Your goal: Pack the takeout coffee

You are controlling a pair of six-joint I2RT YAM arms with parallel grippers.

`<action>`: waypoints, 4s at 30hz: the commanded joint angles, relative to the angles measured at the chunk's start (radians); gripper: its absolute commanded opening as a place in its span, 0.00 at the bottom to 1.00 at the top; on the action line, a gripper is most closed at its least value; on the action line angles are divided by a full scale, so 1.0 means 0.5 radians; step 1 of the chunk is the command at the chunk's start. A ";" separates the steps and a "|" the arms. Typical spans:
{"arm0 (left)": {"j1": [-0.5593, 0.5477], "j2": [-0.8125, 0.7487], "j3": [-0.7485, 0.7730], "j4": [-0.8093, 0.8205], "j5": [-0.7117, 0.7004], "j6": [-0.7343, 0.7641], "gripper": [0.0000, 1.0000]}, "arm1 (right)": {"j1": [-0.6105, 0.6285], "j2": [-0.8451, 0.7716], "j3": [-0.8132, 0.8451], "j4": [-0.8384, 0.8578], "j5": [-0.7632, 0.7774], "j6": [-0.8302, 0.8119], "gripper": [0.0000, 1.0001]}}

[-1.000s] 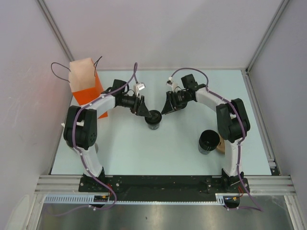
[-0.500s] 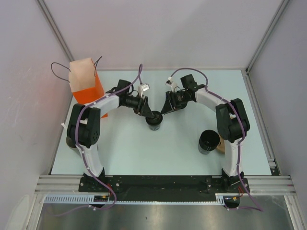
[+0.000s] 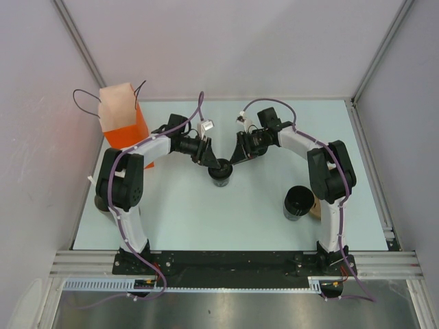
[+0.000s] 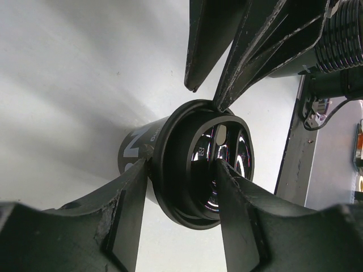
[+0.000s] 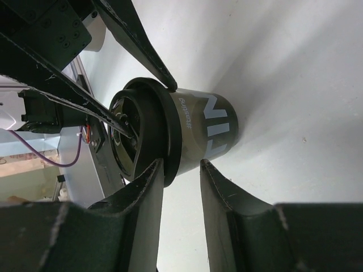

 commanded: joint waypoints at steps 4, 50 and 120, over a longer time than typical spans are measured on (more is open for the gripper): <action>-0.013 0.064 -0.016 -0.041 -0.218 0.089 0.49 | 0.056 0.114 -0.090 -0.170 0.223 -0.152 0.34; -0.013 -0.031 0.061 -0.112 -0.111 0.135 0.52 | 0.059 -0.285 0.119 -0.253 0.386 -0.321 0.50; 0.491 -2.384 -0.501 -0.409 -1.555 0.445 1.00 | 0.381 -0.690 0.072 -0.341 1.291 -0.474 0.54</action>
